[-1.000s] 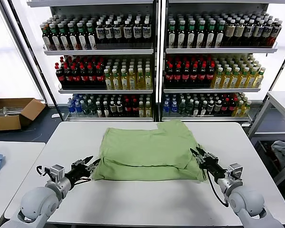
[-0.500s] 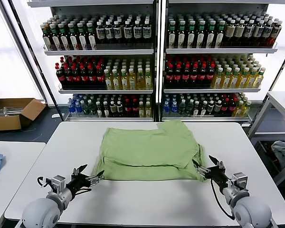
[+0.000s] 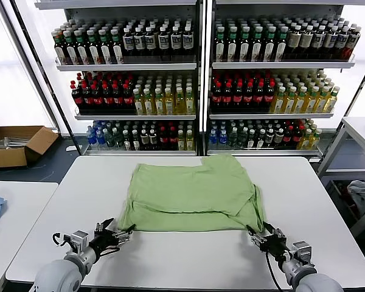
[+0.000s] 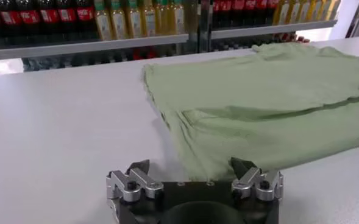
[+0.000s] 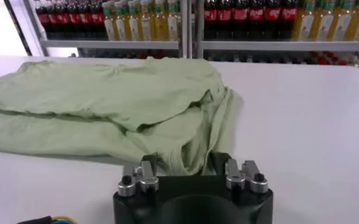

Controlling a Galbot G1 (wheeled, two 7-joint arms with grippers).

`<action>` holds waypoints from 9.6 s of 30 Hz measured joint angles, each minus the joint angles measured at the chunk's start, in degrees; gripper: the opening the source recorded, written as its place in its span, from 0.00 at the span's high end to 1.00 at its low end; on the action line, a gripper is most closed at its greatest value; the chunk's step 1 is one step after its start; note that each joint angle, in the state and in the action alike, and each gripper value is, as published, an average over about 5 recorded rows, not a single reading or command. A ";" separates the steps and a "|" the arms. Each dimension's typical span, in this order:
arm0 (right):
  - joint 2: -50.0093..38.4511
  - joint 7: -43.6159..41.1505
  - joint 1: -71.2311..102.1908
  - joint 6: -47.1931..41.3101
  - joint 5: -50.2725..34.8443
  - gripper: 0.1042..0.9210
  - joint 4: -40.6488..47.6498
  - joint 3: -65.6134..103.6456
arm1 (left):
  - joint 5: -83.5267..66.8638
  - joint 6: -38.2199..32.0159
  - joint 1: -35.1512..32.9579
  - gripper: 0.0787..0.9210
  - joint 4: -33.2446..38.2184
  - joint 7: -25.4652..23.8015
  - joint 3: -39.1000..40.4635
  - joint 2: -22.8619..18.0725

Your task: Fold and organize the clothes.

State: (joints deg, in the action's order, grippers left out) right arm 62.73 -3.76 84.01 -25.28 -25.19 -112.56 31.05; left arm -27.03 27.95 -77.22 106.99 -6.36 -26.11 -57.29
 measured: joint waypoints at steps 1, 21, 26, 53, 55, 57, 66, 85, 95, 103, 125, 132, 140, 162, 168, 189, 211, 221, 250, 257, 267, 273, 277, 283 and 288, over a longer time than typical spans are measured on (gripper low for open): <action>0.00 0.01 -0.07 0.01 0.02 0.63 0.17 0.00 | -0.01 -0.05 -0.04 0.23 -0.07 -0.03 0.01 -0.02; -0.84 -0.90 1.52 1.45 -0.35 0.98 0.13 0.31 | -0.07 -0.68 -2.50 0.92 1.04 -1.08 -1.13 0.47; -1.36 -1.03 4.12 1.26 -0.64 0.98 -2.17 1.21 | 0.43 -0.21 -4.39 0.99 3.10 -0.94 -2.02 0.80; 0.52 -0.25 26.23 0.48 4.79 0.81 -20.87 8.30 | 7.04 3.89 -32.25 0.83 24.79 1.80 -15.76 -3.57; 0.21 -0.08 26.04 0.47 4.54 0.74 -21.45 8.67 | 7.23 4.09 -32.77 0.77 25.83 2.05 -16.31 -3.67; -0.31 -0.09 25.34 0.44 3.82 0.68 -21.73 9.23 | 7.29 4.25 -33.01 0.70 26.58 2.11 -17.03 -3.59; -4.40 -2.04 13.58 -0.45 -2.89 0.36 -17.41 9.83 | 6.16 4.70 -30.58 0.39 26.54 1.30 -20.50 -0.89; -3.80 -13.76 -29.07 -5.00 -5.38 0.12 16.28 -6.86 | -6.02 4.26 -1.19 0.12 5.72 -7.05 -7.72 8.53; -0.99 -15.08 -41.25 -5.44 -3.61 0.12 30.10 -14.20 | -7.92 3.79 18.82 0.12 -11.01 -8.42 4.88 7.57; 1.55 -15.68 -47.40 -5.22 -1.98 0.12 38.62 -17.98 | -8.10 3.34 30.70 0.12 -21.95 -8.98 12.68 5.77; 4.36 -16.06 -49.80 -4.46 0.47 0.24 44.39 -21.51 | -6.58 3.43 35.24 0.21 -29.01 -9.22 17.45 3.94; 4.46 -16.11 -49.26 -4.32 0.42 0.48 44.35 -21.56 | -6.28 3.28 33.59 0.44 -28.19 -9.29 17.31 3.94; 4.39 -16.13 -48.57 -4.20 -0.02 0.77 43.93 -21.30 | -6.34 3.15 32.75 0.71 -27.59 -9.92 17.35 4.10; 1.52 -11.97 -40.83 -3.18 -9.27 1.00 28.97 -14.66 | -8.87 0.89 29.02 0.98 -21.19 -6.76 14.22 5.47; -0.03 -10.93 -34.98 -3.07 -11.67 1.00 20.93 -11.21 | -9.68 -0.38 25.22 0.98 -15.56 -4.81 10.89 6.07; -0.28 -12.94 -2.93 1.36 -11.63 1.00 -3.41 5.60 | -4.97 -1.78 0.91 0.98 5.44 -4.40 -3.75 5.78; 2.74 -12.89 11.17 9.43 -9.99 0.44 -7.34 18.13 | 1.70 -0.91 -13.37 0.54 14.10 -4.39 -12.15 5.16; 5.25 -11.44 13.69 15.93 -10.53 0.14 -5.86 25.17 | 1.36 -4.57 -18.04 0.20 16.60 5.41 -10.43 -1.38; 7.22 -9.89 15.27 18.84 -15.24 0.12 -7.60 27.93 | 3.07 -6.25 -17.66 0.46 12.33 23.90 0.54 -14.48; 7.35 -9.87 15.35 18.82 -15.65 0.12 -8.01 27.89 | 3.04 -6.47 -17.49 0.70 12.61 23.26 0.35 -14.29; 7.55 -9.37 14.32 18.51 -16.20 0.12 -8.41 26.97 | -1.52 -5.52 -15.43 0.98 10.67 16.83 -12.29 -7.35; 7.63 -9.16 13.69 18.27 -16.33 0.12 -8.69 26.45 | -5.30 -5.95 -14.96 0.99 6.39 12.25 -24.07 -0.50; 7.58 -9.07 13.71 18.30 -16.64 0.12 -8.71 26.51 | -7.25 -6.26 -14.47 0.99 2.94 9.80 -30.83 4.29; 7.61 -8.98 13.91 18.43 -16.88 0.12 -8.82 26.92 | -9.73 -5.41 -13.93 0.99 1.83 7.64 -36.65 8.70; 7.38 -8.79 13.41 18.32 -16.88 0.12 -8.87 26.88 | -11.68 -3.51 -13.22 0.99 5.53 7.38 -37.64 8.94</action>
State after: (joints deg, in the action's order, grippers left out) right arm 70.11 -12.55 97.41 -6.95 -42.07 -121.42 57.93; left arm -38.71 24.44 -90.45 112.51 1.02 -63.75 -48.35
